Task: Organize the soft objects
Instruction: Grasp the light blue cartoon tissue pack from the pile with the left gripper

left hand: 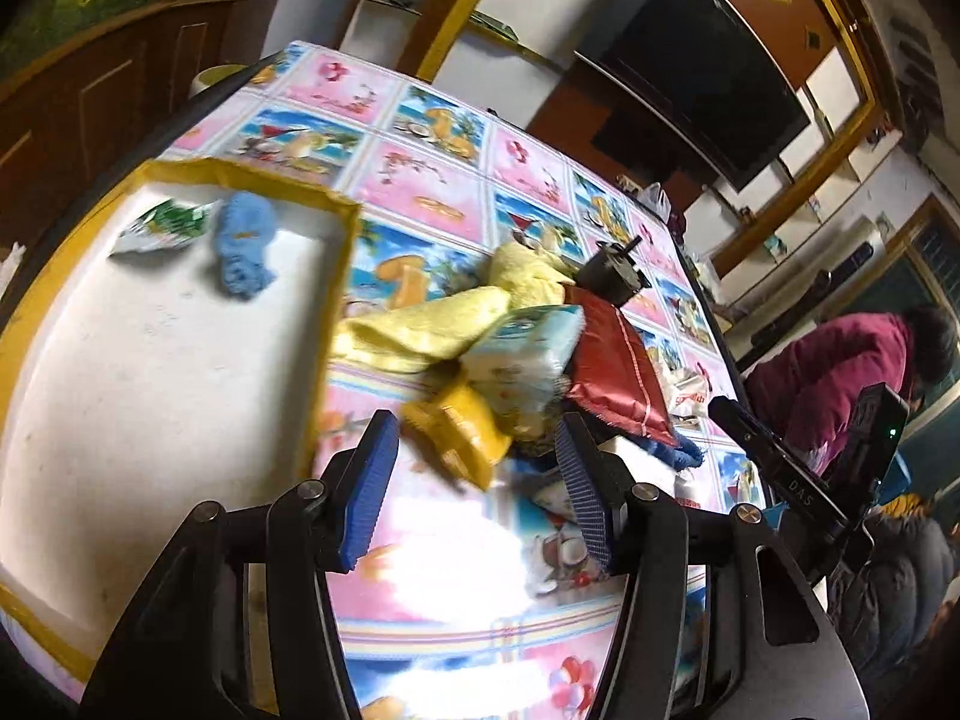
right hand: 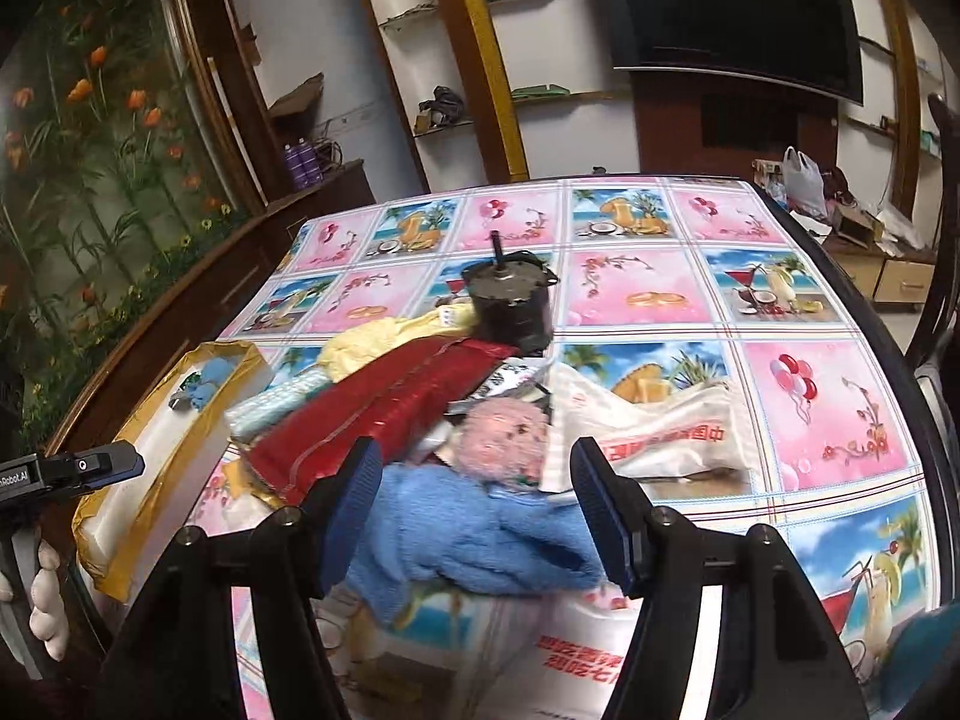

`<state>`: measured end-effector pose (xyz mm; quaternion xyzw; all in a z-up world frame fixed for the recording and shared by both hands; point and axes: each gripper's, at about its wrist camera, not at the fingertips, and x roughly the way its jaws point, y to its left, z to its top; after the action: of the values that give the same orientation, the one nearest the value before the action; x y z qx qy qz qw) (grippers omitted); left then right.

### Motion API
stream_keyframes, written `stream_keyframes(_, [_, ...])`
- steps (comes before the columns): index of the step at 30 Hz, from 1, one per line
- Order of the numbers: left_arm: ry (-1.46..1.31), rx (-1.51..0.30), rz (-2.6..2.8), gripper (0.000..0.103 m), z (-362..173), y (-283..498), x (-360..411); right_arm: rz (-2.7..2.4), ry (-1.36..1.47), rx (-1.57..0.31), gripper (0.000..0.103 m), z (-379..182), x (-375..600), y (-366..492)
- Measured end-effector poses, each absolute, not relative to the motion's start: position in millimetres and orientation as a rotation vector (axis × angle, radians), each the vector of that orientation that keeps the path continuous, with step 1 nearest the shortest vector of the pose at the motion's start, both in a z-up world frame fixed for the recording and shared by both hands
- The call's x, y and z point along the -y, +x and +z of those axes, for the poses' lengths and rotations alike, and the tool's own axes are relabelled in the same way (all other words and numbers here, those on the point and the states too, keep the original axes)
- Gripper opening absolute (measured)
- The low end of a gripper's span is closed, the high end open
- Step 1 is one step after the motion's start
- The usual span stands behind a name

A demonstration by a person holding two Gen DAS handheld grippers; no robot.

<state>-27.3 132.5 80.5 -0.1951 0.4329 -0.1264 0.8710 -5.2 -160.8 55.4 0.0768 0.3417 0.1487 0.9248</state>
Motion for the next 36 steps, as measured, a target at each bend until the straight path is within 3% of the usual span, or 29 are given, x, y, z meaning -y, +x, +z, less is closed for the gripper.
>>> stream_keyframes(8, [-0.250, -0.921, -0.348, 0.055, 81, 44, -76, 0.332, 0.204, -0.634, 0.065, 42, 189, -6])
stream_keyframes(13, [-0.060, -1.008, -0.387, 0.055, 57, 79, -46, 0.332, 0.290, -0.709, 0.065, 30, 203, 3])
stream_keyframes(16, [-0.091, -1.036, -0.389, 0.054, 45, 84, -48, 0.337, 0.290, -0.688, 0.065, 34, 203, -3])
stream_keyframes(21, [-0.211, -1.041, -0.391, 0.022, 42, 83, -65, 0.325, 0.276, -0.696, 0.065, 32, 201, -1])
stream_keyframes(25, [-0.264, -1.015, -0.392, 0.017, 46, 69, -79, 0.285, 0.301, -0.682, 0.065, 32, 209, -1])
stream_keyframes(36, [-0.402, -0.798, -0.423, 0.016, 102, -34, -119, 0.223, 0.427, -0.633, 0.065, 34, 245, 2])
